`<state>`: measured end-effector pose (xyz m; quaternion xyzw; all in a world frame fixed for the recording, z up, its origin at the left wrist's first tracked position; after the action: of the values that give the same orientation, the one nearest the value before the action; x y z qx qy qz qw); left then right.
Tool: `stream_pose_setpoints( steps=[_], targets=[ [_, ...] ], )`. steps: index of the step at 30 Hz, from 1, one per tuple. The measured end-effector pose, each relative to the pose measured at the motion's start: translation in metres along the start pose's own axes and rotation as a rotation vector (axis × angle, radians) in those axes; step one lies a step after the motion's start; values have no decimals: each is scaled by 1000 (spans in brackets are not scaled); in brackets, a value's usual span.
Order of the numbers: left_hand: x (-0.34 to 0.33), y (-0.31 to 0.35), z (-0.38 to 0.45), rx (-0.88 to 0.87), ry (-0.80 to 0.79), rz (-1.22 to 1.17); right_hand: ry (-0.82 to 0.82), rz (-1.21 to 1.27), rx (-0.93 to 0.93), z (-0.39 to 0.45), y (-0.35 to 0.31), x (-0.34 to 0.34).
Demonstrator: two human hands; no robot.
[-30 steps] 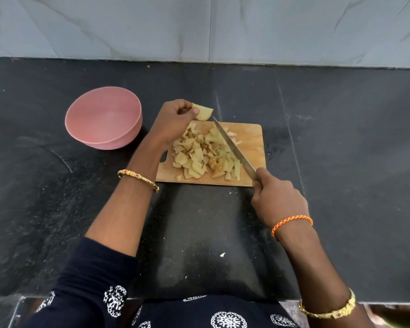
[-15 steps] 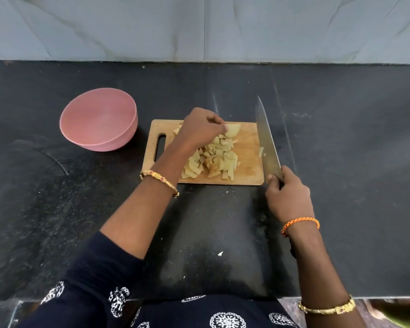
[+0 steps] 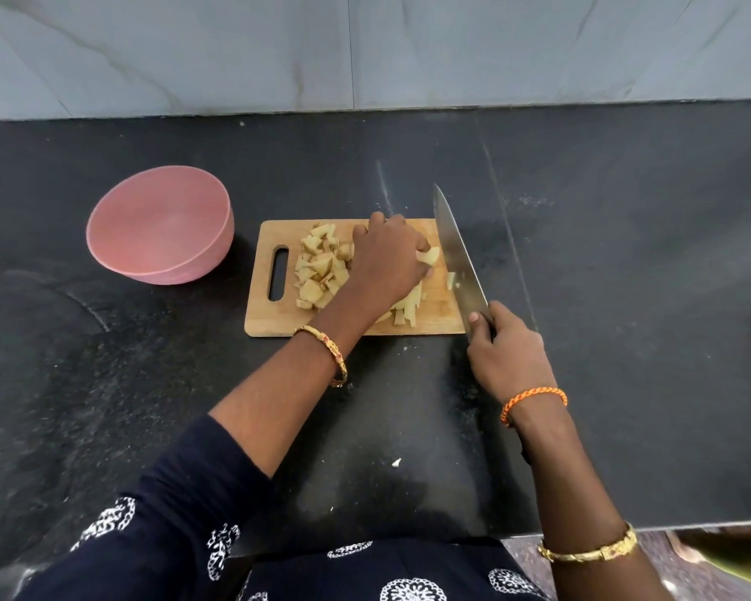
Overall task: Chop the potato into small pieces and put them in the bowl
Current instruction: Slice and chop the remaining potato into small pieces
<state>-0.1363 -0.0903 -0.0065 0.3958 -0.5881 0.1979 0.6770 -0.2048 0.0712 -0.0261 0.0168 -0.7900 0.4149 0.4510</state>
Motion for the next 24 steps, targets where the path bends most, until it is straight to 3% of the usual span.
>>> stream_pose_setpoints(
  steps=[6,12,17,24],
  targets=[
    [1,-4,2,24,25,-48,-60,-177,20,14,-12,-7],
    [4,-8,1,45,45,-61,-232,-397,17,15,-17,-13],
    [5,-13,0,67,74,-166,-287,-410,-6,-7,0,4],
    [6,-22,4,96,83,-244,-163,-214,18,0,-8,10]
  ],
)
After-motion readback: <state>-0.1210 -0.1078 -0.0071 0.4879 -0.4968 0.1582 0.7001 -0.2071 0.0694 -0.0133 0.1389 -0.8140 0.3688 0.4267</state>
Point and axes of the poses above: each hand's wrist, its own z-axis towards the middle knuckle, its own x-axis out of the back of the hand, y = z × x, the point moved 10 cm from there along z, towards the middle knuckle, and after that the axes turned 2 degrees about y, right-handed, at the moved point
